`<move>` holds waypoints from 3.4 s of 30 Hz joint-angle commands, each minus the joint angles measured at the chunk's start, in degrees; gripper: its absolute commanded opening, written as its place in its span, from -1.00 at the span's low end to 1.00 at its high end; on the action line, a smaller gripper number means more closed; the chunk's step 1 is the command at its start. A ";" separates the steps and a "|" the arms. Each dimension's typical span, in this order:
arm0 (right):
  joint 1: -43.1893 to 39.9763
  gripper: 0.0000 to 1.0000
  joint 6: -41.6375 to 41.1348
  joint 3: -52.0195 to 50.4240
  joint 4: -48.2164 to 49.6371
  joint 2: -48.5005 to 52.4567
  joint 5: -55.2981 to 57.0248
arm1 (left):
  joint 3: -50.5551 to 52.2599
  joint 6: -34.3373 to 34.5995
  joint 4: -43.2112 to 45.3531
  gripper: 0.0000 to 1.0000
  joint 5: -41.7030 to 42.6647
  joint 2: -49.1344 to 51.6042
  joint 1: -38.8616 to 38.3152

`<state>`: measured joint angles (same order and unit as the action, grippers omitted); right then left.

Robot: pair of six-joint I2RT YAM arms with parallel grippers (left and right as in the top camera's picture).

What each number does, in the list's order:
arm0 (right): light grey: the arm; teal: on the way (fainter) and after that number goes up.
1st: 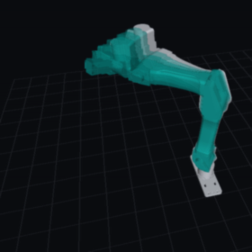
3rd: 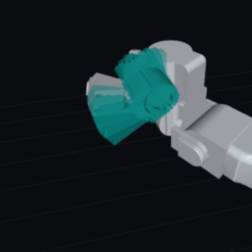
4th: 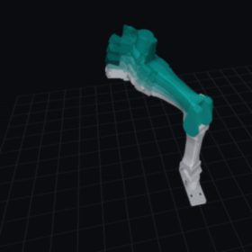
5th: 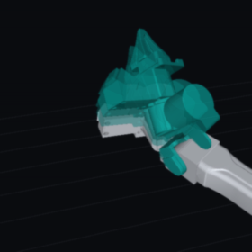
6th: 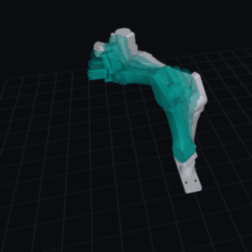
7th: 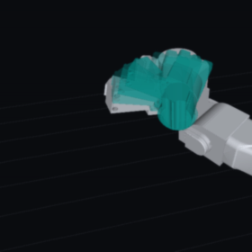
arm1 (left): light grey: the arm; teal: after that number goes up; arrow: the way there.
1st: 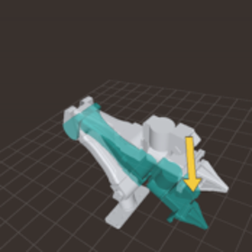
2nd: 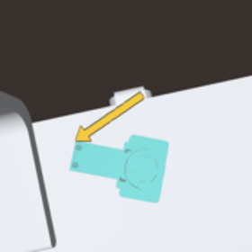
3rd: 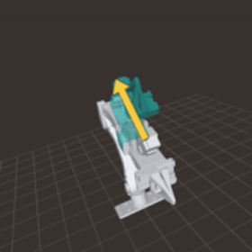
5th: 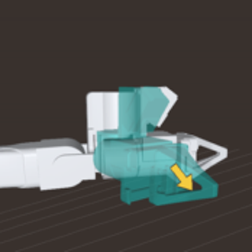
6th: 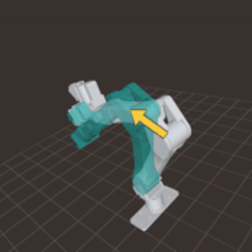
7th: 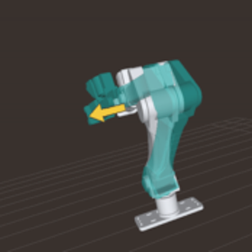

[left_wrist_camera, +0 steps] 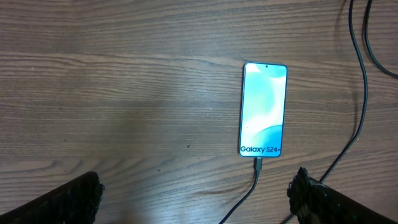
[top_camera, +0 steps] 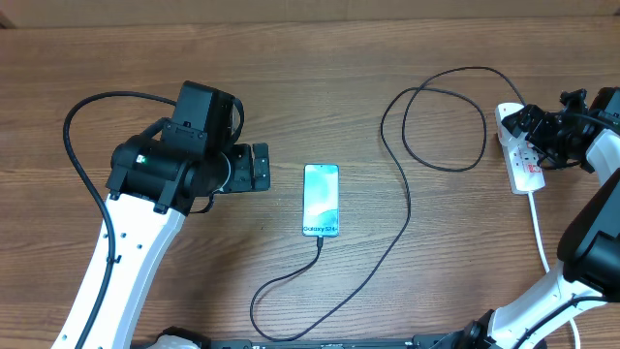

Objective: Plug charger to phone and switch on socket

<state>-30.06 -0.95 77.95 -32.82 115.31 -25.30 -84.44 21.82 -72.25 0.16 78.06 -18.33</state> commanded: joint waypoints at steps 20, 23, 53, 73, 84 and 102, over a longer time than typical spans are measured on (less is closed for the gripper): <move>3.34 1.00 -0.28 -0.66 -1.57 0.55 -2.01 | -1.18 -1.29 0.07 0.99 -0.79 0.39 0.42; 3.34 1.00 -0.28 -0.66 -1.53 0.55 -3.41 | -1.18 -1.29 0.07 0.99 -0.79 0.39 0.42; 3.34 1.00 0.87 -0.68 -2.49 0.55 -8.92 | -1.18 -1.29 0.07 0.99 -0.79 0.39 0.42; 3.32 1.00 -7.67 -0.57 -2.97 0.52 -5.99 | -1.18 -1.27 0.07 0.99 -0.79 0.39 0.42; 3.32 0.99 -9.66 1.31 -9.81 -1.90 4.79 | -1.18 -1.29 0.07 0.99 -0.79 0.39 0.42; 3.32 0.99 -14.32 1.31 -18.71 -20.28 13.97 | -1.18 -1.27 0.07 0.99 -0.79 0.39 0.42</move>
<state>-26.63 -14.06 79.40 -50.76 98.37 -14.09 -84.44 21.82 -72.23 0.14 78.06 -18.33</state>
